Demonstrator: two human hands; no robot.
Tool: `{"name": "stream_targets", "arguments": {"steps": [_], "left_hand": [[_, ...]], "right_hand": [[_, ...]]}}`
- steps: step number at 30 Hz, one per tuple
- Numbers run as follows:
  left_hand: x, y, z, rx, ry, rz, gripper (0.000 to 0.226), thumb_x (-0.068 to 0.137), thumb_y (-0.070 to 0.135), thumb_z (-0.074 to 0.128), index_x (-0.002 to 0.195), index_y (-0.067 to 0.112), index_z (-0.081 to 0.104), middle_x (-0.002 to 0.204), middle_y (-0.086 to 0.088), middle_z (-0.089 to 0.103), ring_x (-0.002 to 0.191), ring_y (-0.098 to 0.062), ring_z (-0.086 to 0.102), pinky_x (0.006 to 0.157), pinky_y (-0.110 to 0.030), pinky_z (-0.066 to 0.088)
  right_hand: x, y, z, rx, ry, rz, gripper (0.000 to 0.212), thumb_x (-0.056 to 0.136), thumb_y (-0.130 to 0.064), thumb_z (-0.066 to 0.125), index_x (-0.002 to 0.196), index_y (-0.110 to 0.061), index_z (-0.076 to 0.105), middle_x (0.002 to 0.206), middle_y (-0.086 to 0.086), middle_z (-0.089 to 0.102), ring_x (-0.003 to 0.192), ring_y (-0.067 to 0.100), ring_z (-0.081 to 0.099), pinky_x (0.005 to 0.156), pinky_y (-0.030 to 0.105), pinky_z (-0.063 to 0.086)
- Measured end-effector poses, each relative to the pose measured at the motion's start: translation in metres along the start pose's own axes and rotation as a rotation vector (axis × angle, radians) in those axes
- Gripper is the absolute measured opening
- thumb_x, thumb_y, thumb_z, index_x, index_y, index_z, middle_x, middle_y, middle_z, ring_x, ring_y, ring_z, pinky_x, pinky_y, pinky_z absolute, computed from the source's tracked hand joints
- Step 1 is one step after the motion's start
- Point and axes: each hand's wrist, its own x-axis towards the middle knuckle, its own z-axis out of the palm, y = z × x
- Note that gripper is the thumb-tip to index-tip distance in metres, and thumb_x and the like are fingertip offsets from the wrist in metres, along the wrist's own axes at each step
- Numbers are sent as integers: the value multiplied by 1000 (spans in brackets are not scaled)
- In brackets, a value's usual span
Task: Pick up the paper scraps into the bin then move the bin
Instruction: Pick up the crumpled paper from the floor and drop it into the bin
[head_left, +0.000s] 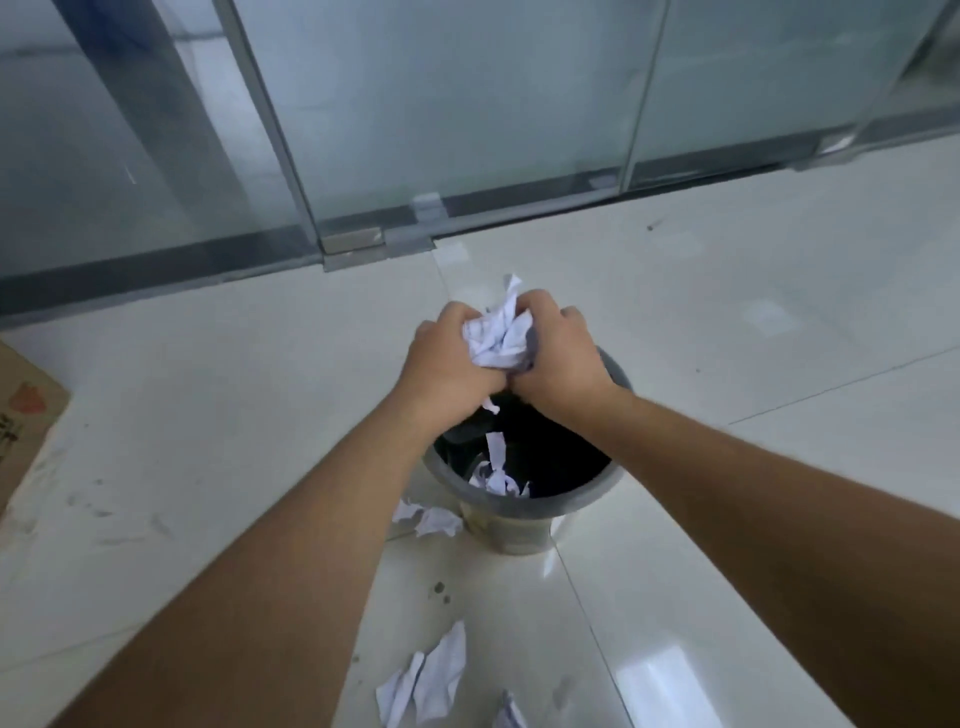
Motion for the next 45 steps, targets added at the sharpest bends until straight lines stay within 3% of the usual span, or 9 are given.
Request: {"name": "stream_targets", "arguments": {"steps": [6,11,16,21,25,34,40,43,45], "left_hand": [[12,-5,40,-16,-100,-20,74,60,15,76,128,29,52,115,-1,62,83,-11,66,55,-23,51],[1,-23,30,147,-300,-18,118,53,20,92,151,42,30,159,2,30,142,-25,34,108,-48,44],[-15,-35,6,2,-310,31,111,60,12,91,152,35,33,152,9,40,136,-15,41,109,-40,42],[-64,-107,-44,21,-122,-123,111,53,31,95,146,43,36,152,7,39,127,-9,40,99,-38,45],[-166,-219,-38,222,-300,-435,123,51,23,99,153,30,32,151,-13,37,128,-29,47,100,-41,48],[-328,-311,46,687,-574,-586,155,53,39,94,153,35,-25,164,-14,-23,132,-38,49,100,-39,49],[-279,-296,76,805,-462,-336,133,72,27,83,154,36,-21,166,-13,-14,118,-28,57,86,-34,55],[-241,-287,88,845,-478,-168,135,73,26,82,150,40,-27,166,-14,-15,118,-32,53,81,-38,56],[-218,-282,95,871,-493,-86,138,67,26,86,153,42,-21,166,-14,-13,117,-35,52,80,-40,55]], "right_hand": [[-6,43,-22,-107,-103,43,67,71,-5,71,130,-19,41,105,14,49,79,20,47,57,25,37],[-14,55,-27,-404,-230,71,112,75,4,70,152,-35,0,117,14,41,80,27,52,68,34,51],[-18,43,-22,-460,-172,102,107,76,-3,72,152,-35,3,126,18,42,82,30,55,75,38,54],[-48,-1,32,-319,-82,-331,86,72,-16,77,142,-35,31,128,6,50,97,21,61,75,36,59],[-109,-7,106,-205,-283,-549,79,70,-24,76,136,-36,33,110,-2,51,85,20,61,56,34,52],[-295,159,158,-183,-373,710,135,46,-29,94,147,-36,6,124,8,31,99,25,55,89,36,51],[-326,159,186,-162,-450,824,125,49,-15,87,142,-30,5,112,19,45,103,32,49,80,32,48],[-301,152,203,-74,-391,809,125,50,-14,89,141,-39,8,104,6,31,75,19,51,58,23,46],[-282,147,214,-58,-394,776,130,51,-16,92,144,-44,5,105,1,24,77,18,51,69,25,52]]}}
